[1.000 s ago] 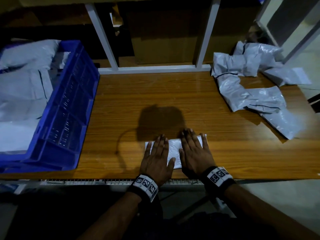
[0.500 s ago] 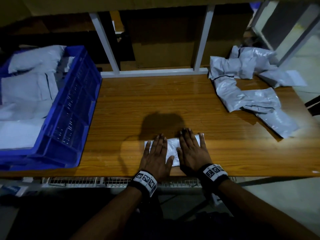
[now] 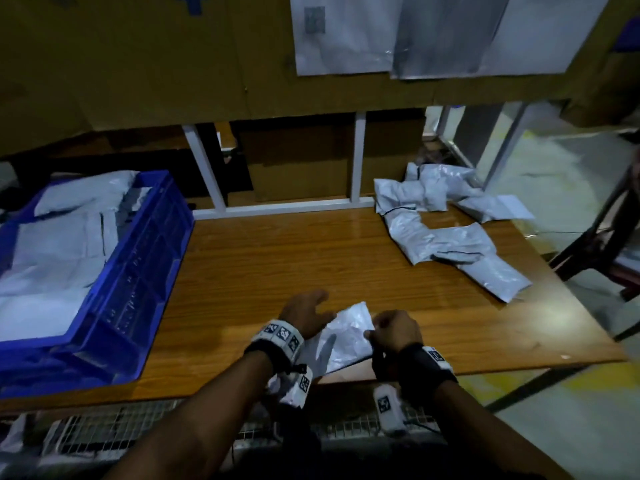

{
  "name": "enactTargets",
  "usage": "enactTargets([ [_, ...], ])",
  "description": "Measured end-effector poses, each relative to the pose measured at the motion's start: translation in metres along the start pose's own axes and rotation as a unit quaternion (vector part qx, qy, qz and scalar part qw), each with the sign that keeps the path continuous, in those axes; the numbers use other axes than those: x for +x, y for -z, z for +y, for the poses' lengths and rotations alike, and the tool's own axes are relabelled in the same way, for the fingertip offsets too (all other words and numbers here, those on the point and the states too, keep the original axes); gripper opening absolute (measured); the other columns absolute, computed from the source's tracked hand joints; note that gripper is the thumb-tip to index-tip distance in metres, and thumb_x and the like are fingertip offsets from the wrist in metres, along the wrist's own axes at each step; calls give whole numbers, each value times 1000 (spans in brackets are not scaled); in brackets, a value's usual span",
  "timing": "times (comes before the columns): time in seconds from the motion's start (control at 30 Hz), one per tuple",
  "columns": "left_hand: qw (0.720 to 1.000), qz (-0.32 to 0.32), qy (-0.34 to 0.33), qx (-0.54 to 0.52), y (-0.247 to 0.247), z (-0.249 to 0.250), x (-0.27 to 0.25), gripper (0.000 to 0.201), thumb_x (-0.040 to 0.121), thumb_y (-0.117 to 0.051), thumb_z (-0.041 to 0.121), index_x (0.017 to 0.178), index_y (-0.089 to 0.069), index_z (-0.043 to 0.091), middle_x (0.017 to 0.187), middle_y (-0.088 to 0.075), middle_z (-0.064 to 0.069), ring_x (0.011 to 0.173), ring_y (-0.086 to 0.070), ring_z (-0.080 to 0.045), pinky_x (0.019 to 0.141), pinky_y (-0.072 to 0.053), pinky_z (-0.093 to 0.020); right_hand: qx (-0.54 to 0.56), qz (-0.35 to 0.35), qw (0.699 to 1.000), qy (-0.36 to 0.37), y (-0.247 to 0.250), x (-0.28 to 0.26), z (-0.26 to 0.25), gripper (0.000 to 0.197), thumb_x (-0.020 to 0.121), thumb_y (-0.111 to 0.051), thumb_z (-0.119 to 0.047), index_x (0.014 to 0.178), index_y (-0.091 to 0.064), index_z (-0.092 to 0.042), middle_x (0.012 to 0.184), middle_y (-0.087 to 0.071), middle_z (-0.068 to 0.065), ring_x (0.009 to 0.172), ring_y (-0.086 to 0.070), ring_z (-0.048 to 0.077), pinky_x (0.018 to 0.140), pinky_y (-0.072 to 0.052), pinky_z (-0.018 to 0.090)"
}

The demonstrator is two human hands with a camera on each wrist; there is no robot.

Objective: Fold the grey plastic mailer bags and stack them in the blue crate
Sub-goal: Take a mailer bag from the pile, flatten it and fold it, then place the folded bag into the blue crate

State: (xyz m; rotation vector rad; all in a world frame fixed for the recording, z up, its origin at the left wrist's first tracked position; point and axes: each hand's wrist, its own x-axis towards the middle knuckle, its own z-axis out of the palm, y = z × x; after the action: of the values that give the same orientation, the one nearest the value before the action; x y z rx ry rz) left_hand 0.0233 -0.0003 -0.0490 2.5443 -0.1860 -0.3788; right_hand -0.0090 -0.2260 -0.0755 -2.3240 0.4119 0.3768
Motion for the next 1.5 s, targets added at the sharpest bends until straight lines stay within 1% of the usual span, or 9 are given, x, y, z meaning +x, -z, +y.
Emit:
enactTargets([
  [0.17,993,11,0,-114,31,15,2,72,81,-85,21,146,-53,15,136,-65,-7,118,-65,-19,96,-56,-37,132,-4,987,92,21,-5,-31,28,67,-91,-7,75,-72,-26,65,-67,-10,60,-62,8,63,-57,32],
  [0.33,991,44,-17,-121,76,14,-29,63,78,-88,20,135,-63,28,109,-69,3,98,-66,-13,87,-57,-32,190,-61,956,214,43,-16,-81,28,72,-90,-1,94,-76,-13,70,-74,-5,63,-67,12,62,-57,37],
  [0.47,978,110,8,-178,104,-7,-79,27,81,-85,14,104,-76,24,96,-75,5,87,-71,-12,73,-59,-31,200,-85,935,279,28,-25,-123,37,76,-91,-19,108,-74,-25,91,-75,-8,79,-69,-1,73,-59,29],
  [0.63,874,288,124,-371,150,-51,-163,17,88,-74,-2,100,-65,-9,87,-67,-20,74,-68,-30,56,-60,-34,133,-181,921,318,7,-49,-162,73,83,-84,-39,146,-49,-29,125,-59,-7,113,-55,6,88,-48,20],
  [0.87,688,437,171,-553,218,-115,-247,10,92,-68,0,88,-64,9,73,-75,-4,59,-71,-21,60,-59,-26,266,-277,905,184,-53,-83,-214,69,82,-83,-44,140,-52,-24,101,-76,5,90,-74,24,67,-55,35],
  [0.97,657,450,173,-579,253,-157,-260,13,92,-66,-2,89,-61,10,81,-73,-5,59,-70,-23,59,-59,-25,335,-329,872,138,-87,-96,-262,55,86,-82,-31,133,-57,-19,108,-77,12,94,-75,34,89,-59,54],
  [1.13,672,418,191,-581,320,-259,-260,6,94,-67,2,94,-61,4,86,-70,-8,64,-70,-24,55,-60,-23,365,-287,875,135,-150,-111,-358,34,92,-74,-7,124,-62,-5,102,-78,17,70,-73,22,60,-58,32],
  [1.33,767,328,271,-481,387,-367,-226,15,92,-72,10,97,-65,-2,88,-64,-30,56,-62,-28,43,-50,-28,327,-229,908,123,-206,-108,-456,39,89,-74,4,125,-56,5,90,-72,19,54,-66,20,48,-53,28],
  [1.5,827,296,313,-360,418,-403,-199,12,88,-72,8,87,-69,-4,63,-65,-19,37,-56,-23,35,-40,-24,248,-193,942,121,-234,-97,-502,32,89,-69,11,115,-53,2,77,-66,23,46,-61,26,54,-62,43],
])
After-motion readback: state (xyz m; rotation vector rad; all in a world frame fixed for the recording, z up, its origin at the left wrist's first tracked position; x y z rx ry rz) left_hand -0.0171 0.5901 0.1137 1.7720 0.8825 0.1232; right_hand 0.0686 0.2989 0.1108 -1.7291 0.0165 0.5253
